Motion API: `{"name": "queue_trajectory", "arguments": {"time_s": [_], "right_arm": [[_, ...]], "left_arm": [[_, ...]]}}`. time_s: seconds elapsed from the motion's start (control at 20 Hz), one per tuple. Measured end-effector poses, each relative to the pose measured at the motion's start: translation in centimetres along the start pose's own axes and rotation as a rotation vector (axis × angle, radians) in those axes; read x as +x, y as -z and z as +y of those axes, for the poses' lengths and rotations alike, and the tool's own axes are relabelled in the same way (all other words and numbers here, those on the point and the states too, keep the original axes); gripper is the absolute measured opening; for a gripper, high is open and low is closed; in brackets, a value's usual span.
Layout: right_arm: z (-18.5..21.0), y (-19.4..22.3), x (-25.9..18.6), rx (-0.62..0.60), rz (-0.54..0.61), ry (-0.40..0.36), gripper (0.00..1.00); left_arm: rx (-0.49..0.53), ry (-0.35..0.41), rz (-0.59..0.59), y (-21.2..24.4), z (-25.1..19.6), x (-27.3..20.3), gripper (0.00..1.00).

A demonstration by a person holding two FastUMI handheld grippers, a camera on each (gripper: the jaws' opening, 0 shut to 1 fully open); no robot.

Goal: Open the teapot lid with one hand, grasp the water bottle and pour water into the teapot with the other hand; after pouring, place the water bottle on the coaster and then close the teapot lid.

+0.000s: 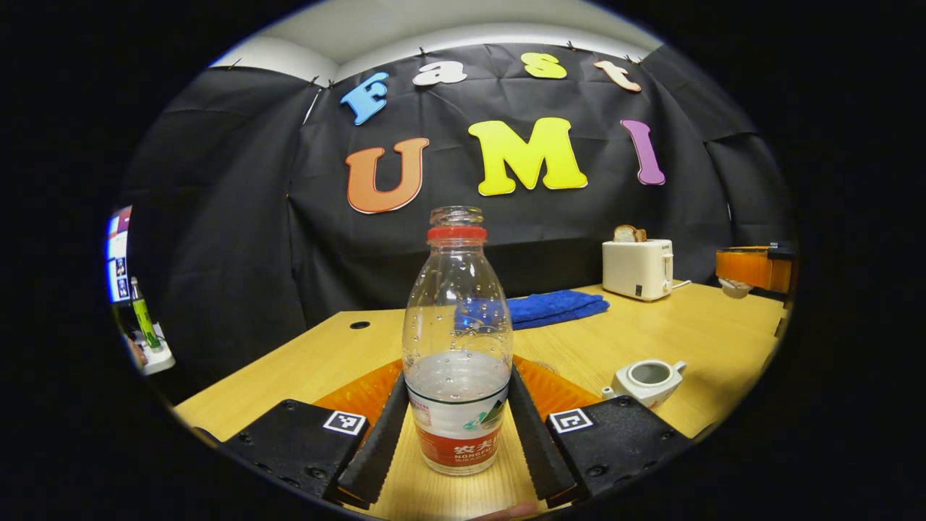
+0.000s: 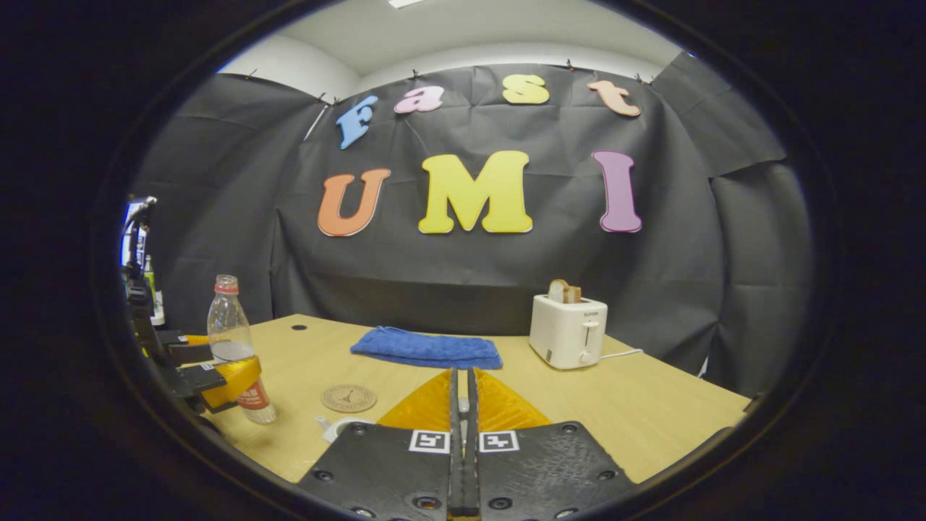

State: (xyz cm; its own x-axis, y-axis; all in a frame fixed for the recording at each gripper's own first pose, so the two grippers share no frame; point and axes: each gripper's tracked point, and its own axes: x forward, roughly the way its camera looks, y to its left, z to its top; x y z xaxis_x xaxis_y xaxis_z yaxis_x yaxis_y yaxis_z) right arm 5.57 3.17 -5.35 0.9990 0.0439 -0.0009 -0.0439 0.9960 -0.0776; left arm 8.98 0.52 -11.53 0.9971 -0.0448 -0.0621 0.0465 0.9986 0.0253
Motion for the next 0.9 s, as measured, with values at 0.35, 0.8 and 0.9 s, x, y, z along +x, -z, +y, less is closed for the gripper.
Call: {"name": "queue_trajectory", "arguments": {"time_s": [0.35, 0.8, 0.9], "right_arm": [[-1.4, -0.7, -0.2, -0.004, -0.01, 0.022, 0.0], [-4.0, -1.2, 0.0, 0.017, -0.009, 0.069, 0.0], [-4.5, -1.3, 0.0, 0.028, -0.006, 0.075, 0.0]], "left_arm": [[0.327, -0.112, 0.075, -0.5, 1.0, -0.8, 0.76], [0.77, -0.085, 0.197, 0.9, -0.4, -2.0, 0.75], [0.83, -0.093, 0.215, 0.9, -0.2, -1.8, 0.75]]}}
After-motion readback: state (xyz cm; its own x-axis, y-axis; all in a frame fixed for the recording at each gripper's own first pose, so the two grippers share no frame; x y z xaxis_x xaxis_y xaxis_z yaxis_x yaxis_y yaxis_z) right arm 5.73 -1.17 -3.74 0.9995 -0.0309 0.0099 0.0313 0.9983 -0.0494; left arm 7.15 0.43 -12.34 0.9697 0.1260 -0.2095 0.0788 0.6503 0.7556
